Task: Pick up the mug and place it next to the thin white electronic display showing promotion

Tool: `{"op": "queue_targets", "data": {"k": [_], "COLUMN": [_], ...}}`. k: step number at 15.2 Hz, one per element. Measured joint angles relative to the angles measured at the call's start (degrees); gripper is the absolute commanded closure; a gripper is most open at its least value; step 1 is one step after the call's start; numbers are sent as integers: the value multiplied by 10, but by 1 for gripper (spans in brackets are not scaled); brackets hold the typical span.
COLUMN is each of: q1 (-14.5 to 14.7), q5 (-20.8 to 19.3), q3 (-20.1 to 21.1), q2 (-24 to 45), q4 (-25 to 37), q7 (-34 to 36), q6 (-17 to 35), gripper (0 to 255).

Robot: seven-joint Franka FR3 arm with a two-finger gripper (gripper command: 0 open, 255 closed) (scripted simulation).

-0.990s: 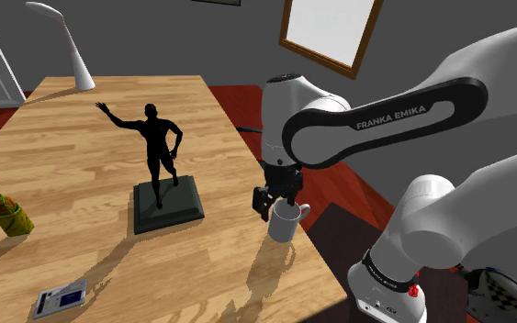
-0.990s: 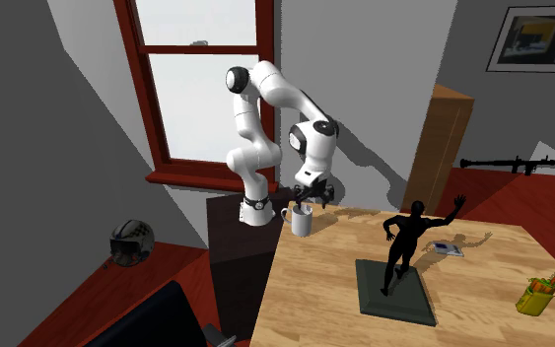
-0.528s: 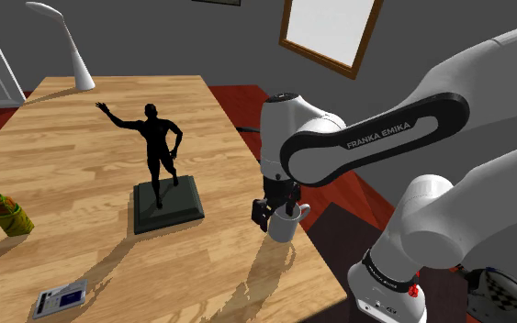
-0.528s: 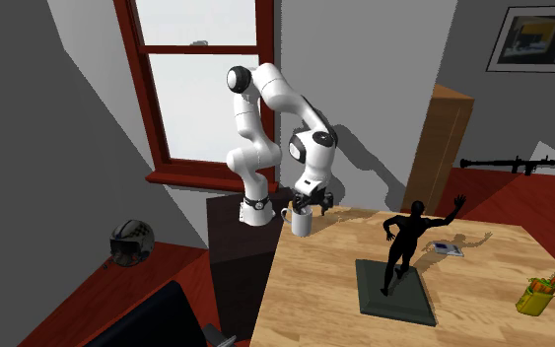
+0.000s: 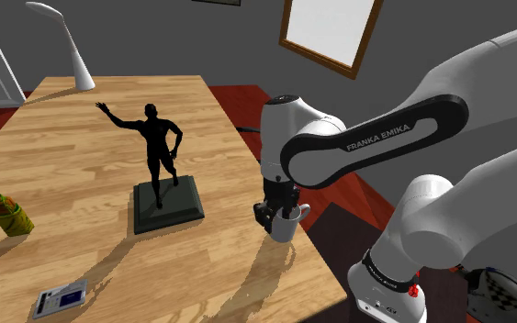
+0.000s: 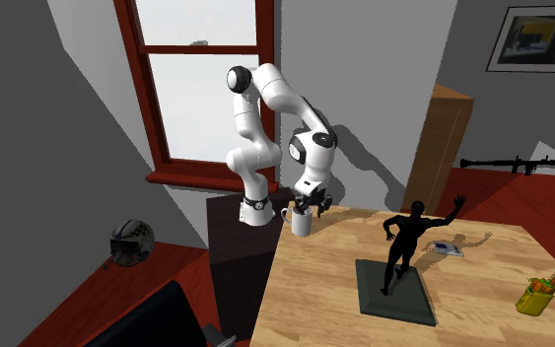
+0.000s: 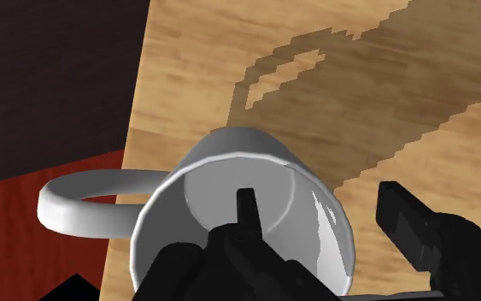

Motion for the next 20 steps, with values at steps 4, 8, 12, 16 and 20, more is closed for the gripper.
{"op": "queue_targets", "data": {"k": [4, 8, 12, 16, 20], "q1": [0, 0, -1, -1, -1], "q5": [0, 0, -2, -6, -9], "q3": [0, 0, -3, -10, -16], "q2": [0, 0, -10, -32, -49], "q4": [0, 0, 10, 27, 47], "q7": [0, 0, 1, 1, 3], "q6": [0, 0, -20, -58, -95], "gripper": [255, 255, 255, 255, 255]}}
